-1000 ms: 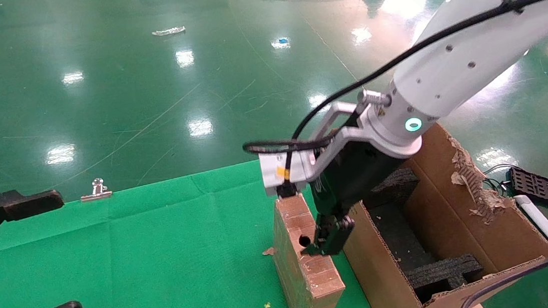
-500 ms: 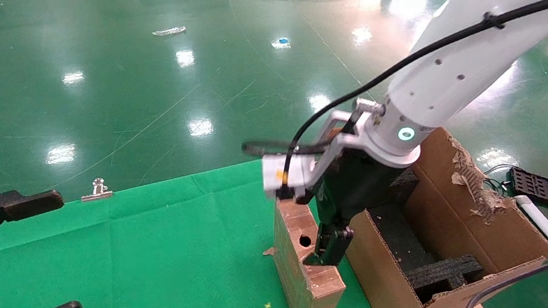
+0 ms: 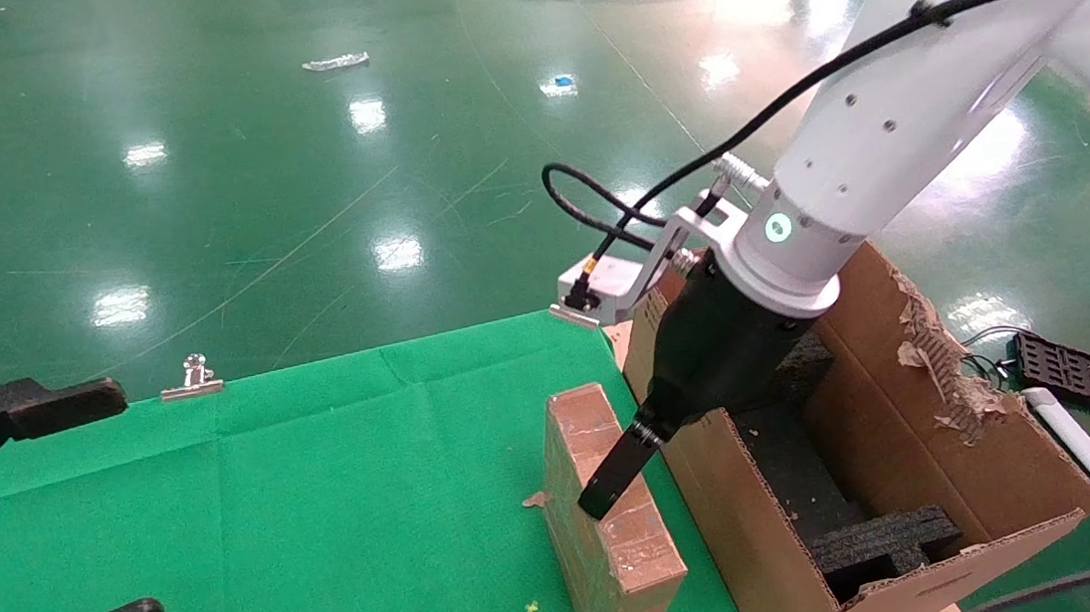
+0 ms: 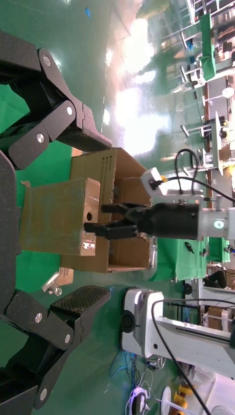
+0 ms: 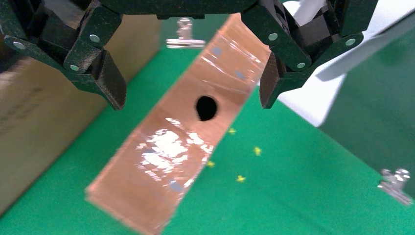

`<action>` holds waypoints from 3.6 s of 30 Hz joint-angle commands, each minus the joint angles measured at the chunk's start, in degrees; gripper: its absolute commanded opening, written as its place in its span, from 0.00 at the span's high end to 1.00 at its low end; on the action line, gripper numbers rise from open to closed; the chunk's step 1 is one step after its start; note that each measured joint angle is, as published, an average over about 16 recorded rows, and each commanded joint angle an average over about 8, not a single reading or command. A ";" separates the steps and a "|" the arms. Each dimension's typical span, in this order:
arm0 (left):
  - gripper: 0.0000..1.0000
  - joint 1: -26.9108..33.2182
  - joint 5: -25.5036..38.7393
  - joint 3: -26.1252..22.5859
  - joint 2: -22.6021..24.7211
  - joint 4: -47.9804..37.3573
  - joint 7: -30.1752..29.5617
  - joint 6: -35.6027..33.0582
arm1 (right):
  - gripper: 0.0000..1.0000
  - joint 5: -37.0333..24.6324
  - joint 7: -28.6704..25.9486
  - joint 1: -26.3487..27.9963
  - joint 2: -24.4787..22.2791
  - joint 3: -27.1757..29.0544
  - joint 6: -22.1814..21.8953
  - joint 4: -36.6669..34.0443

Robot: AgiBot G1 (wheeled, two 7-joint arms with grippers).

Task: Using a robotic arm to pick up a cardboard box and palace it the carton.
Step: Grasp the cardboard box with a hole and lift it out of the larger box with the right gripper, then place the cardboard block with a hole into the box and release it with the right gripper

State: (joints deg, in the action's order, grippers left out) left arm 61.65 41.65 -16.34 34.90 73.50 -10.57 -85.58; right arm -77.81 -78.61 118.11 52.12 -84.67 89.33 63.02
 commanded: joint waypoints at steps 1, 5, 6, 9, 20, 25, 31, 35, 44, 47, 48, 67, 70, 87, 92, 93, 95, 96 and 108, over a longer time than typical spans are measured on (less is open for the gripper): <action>0.00 0.00 -0.01 -0.01 0.00 0.00 0.00 0.00 | 0.00 0.89 -1.20 -0.65 0.67 -0.65 -0.13 -2.18; 0.00 0.01 -0.02 -0.02 -0.01 0.00 0.01 0.01 | 0.00 0.99 -1.21 -1.81 2.24 -1.52 -0.56 -5.03; 0.00 0.01 -0.02 -0.03 -0.01 0.00 0.01 0.01 | 0.00 0.85 -1.26 -1.99 2.62 -1.75 -0.61 -5.52; 0.06 0.01 -0.03 -0.04 -0.02 0.00 0.02 0.02 | 0.12 0.42 -1.32 -2.26 3.54 -2.32 -0.72 -6.39; 1.00 0.02 -0.06 -0.08 -0.03 0.00 0.04 0.04 | 1.00 -1.06 -2.48 -1.91 3.41 -3.47 -1.31 -4.46; 1.00 0.02 -0.07 -0.10 -0.04 0.00 0.05 0.04 | 1.00 -1.24 -3.40 -1.88 2.61 -3.73 -1.51 -2.94; 1.00 0.03 -0.09 -0.12 -0.05 0.00 0.06 0.05 | 1.00 -1.49 -4.47 -2.00 1.72 -4.10 -1.69 -1.54; 1.00 0.03 -0.10 -0.14 -0.06 0.00 0.07 0.06 | 1.00 -1.77 -5.05 -1.96 1.15 -4.30 -1.84 -0.83; 1.00 0.04 -0.12 -0.17 -0.07 0.00 0.09 0.08 | 1.00 -2.20 -5.02 -1.67 -0.38 -4.16 -2.89 0.74; 1.00 0.04 -0.13 -0.18 -0.08 0.00 0.09 0.08 | 1.00 -1.45 -3.63 -1.19 -1.84 -3.02 -4.37 1.63; 1.00 0.04 -0.13 -0.19 -0.08 0.00 0.09 0.08 | 1.00 -1.12 -2.88 -0.88 -2.54 -2.45 -5.05 1.92; 1.00 0.06 -0.18 -0.26 -0.11 0.00 0.13 0.11 | 1.00 -3.24 12.95 12.80 -20.28 7.91 -13.21 -4.85; 1.00 0.06 -0.19 -0.27 -0.11 0.00 0.14 0.12 | 1.00 -5.89 12.63 13.86 -22.27 7.17 -11.94 -5.91; 0.00 0.07 -0.23 -0.33 -0.14 0.00 0.17 0.15 | 1.00 -11.38 7.34 6.17 -25.71 1.44 -11.44 -12.54; 0.00 0.08 -0.24 -0.35 -0.14 0.00 0.18 0.15 | 1.00 -13.72 5.47 3.49 -24.47 -0.44 -12.65 -14.73; 0.00 0.08 -0.24 -0.35 -0.15 0.00 0.18 0.15 | 1.00 -14.33 5.06 3.06 -24.21 -0.82 -12.86 -15.02; 0.00 0.08 -0.25 -0.36 -0.15 0.00 0.18 0.16 | 1.00 -15.25 4.31 2.18 -23.80 -1.47 -13.27 -15.52; 0.00 0.08 -0.25 -0.36 -0.15 0.00 0.18 0.16 | 1.00 -15.64 3.97 1.72 -23.61 -1.76 -13.50 -15.75; 0.00 0.09 -0.28 -0.41 -0.17 0.00 0.20 0.18 | 1.00 -17.13 1.29 -4.22 -21.98 -3.65 -18.68 -17.31</action>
State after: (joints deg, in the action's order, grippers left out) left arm 61.74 41.37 -16.75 34.73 73.50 -10.37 -85.40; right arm -94.68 -76.97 113.54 30.11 -88.26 70.22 45.52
